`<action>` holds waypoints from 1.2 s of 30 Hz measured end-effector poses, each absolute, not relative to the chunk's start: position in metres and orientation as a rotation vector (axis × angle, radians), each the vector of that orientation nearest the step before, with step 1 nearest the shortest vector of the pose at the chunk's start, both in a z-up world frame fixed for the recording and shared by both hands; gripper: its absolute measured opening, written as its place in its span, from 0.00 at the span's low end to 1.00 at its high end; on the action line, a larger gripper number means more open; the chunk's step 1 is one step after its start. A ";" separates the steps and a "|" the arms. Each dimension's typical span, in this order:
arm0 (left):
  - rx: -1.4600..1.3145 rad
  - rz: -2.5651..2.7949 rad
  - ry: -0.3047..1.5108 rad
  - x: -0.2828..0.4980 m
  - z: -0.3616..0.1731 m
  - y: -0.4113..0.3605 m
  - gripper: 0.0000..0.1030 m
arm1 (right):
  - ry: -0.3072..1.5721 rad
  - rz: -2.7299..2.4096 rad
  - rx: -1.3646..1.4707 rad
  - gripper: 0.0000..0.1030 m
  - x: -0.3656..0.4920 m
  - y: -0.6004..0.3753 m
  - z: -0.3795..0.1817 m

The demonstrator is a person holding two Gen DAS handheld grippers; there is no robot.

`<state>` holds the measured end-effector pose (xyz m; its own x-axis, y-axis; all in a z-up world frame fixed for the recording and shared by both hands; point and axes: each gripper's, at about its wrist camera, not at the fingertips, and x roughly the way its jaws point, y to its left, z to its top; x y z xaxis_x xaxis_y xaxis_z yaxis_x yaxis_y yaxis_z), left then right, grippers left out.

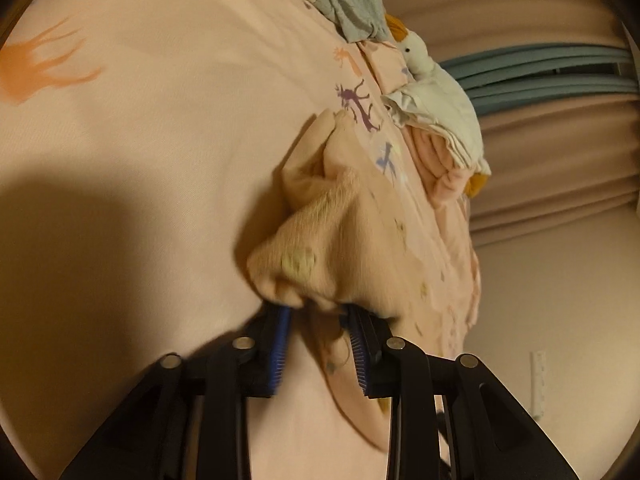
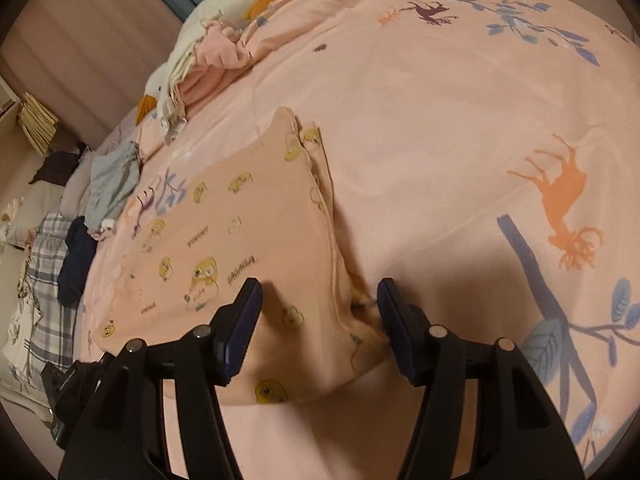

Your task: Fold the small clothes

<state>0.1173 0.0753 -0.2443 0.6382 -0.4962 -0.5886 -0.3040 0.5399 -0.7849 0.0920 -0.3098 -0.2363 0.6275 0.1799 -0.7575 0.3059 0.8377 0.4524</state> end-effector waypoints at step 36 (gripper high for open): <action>-0.476 -0.079 0.928 0.109 -0.209 0.012 0.09 | 0.703 0.136 0.384 0.35 0.102 -0.265 -0.215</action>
